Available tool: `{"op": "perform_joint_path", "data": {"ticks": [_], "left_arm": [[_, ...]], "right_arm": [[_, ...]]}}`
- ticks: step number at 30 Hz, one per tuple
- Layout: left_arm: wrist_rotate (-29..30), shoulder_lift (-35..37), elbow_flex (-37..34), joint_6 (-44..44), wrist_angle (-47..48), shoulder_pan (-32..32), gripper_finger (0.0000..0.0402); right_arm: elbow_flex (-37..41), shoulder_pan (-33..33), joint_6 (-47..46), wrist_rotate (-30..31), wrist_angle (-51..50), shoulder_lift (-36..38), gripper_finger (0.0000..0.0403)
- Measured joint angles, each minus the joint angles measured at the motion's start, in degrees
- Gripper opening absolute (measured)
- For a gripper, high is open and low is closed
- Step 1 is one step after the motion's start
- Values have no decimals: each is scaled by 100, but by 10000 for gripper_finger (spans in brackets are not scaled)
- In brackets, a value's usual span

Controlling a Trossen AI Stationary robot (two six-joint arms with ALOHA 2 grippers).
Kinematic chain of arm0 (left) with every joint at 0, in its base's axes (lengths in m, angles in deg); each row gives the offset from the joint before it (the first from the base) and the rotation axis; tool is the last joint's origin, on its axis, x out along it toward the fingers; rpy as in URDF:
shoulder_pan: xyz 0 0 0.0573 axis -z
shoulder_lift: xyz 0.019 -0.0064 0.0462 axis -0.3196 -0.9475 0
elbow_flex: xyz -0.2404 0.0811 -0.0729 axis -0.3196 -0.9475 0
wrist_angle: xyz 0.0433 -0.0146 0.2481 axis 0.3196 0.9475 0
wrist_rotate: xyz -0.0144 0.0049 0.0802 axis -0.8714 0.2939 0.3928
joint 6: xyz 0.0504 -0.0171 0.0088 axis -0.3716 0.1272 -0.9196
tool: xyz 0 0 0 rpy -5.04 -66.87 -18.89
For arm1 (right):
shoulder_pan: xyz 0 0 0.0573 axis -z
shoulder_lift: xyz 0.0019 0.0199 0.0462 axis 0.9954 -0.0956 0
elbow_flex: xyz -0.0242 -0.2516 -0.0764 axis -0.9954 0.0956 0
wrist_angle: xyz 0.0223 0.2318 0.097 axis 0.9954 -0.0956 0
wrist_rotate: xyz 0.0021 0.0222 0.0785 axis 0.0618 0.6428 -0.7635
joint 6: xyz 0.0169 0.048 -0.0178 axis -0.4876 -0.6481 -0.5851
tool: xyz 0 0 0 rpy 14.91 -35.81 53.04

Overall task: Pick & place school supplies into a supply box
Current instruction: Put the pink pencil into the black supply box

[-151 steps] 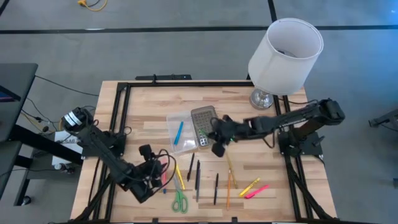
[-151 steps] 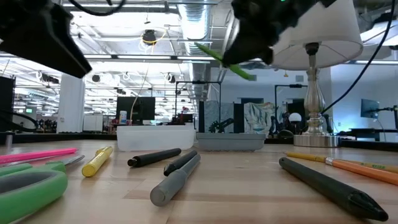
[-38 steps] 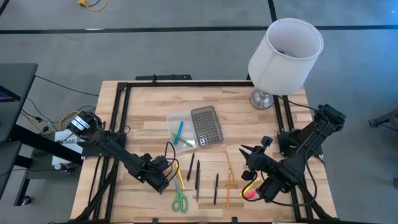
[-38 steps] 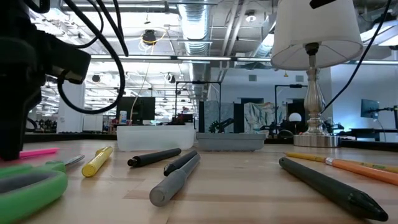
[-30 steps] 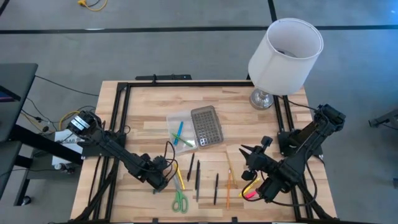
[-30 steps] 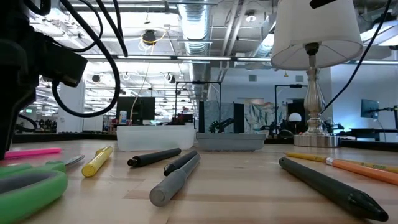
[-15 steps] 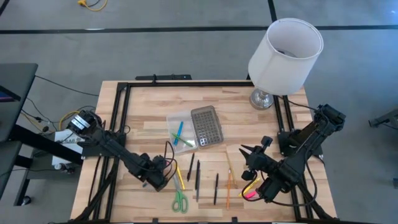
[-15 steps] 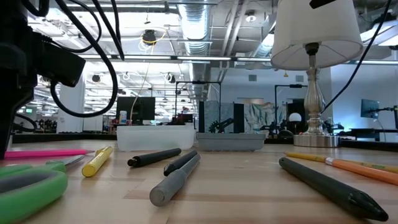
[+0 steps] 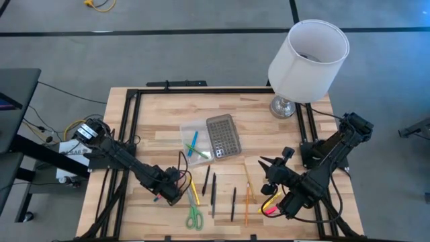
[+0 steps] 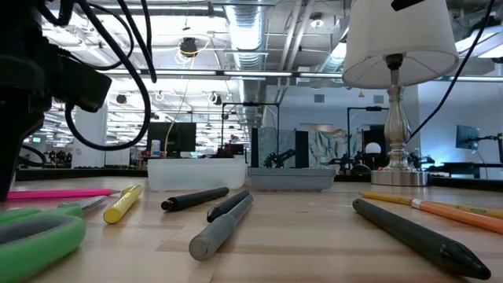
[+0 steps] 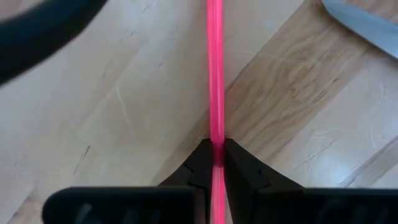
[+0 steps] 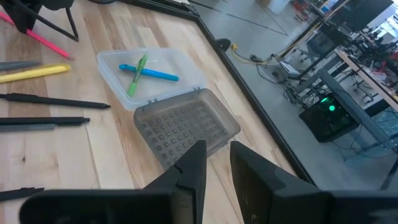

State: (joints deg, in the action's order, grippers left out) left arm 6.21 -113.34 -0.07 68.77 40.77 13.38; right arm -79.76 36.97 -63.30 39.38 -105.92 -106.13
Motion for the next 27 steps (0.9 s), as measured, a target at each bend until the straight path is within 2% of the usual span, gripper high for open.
{"op": "perform_joint_path", "data": {"ticks": [13, 27], "left_arm": [[966, 387, -68, -53, -10, 246, 5], [596, 470, -44, -47, -48, 324, 5]], "right_arm": [[2, 52, 1, -2, 0, 0, 68], [2, 328, 49, -2, 0, 0, 68]]}}
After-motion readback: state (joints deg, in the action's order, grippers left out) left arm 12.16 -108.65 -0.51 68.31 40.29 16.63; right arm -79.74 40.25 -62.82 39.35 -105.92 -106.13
